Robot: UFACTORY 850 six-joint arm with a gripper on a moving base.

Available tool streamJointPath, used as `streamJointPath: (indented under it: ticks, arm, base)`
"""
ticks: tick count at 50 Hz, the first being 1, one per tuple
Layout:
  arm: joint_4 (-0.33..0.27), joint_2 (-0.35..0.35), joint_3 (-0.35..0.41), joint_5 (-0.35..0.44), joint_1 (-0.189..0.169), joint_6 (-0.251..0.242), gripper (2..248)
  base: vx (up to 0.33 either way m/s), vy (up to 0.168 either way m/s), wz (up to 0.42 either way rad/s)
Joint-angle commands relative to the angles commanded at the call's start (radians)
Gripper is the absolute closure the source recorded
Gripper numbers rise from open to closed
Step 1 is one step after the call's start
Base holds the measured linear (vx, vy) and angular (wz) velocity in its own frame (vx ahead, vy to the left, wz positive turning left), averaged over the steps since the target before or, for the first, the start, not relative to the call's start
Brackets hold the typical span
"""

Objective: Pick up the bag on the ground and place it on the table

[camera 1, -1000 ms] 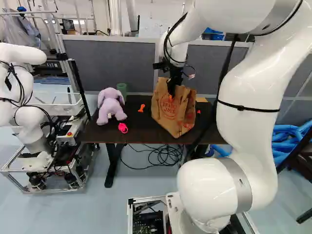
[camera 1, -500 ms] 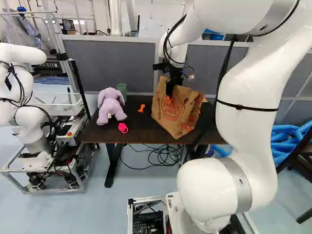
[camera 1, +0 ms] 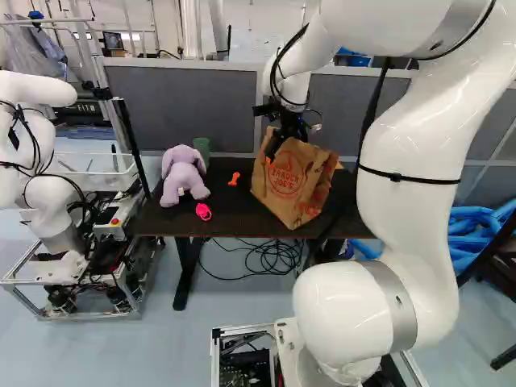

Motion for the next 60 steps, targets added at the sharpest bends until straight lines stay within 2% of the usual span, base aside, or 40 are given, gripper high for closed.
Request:
streamJointPath:
  ticks: [13,32,60]
  arm:
    - [0.000,0.003,0.001,0.000,0.000,0.000,3]
    - [0.000,0.057,0.007,0.000,-0.002,0.000,3]
    - [0.000,0.110,-0.023,0.000,-0.040,0.000,3]
  base:
    - [0.000,0.000,0.000]
    - [0.000,0.000,0.000]
    - [0.000,0.000,0.000]
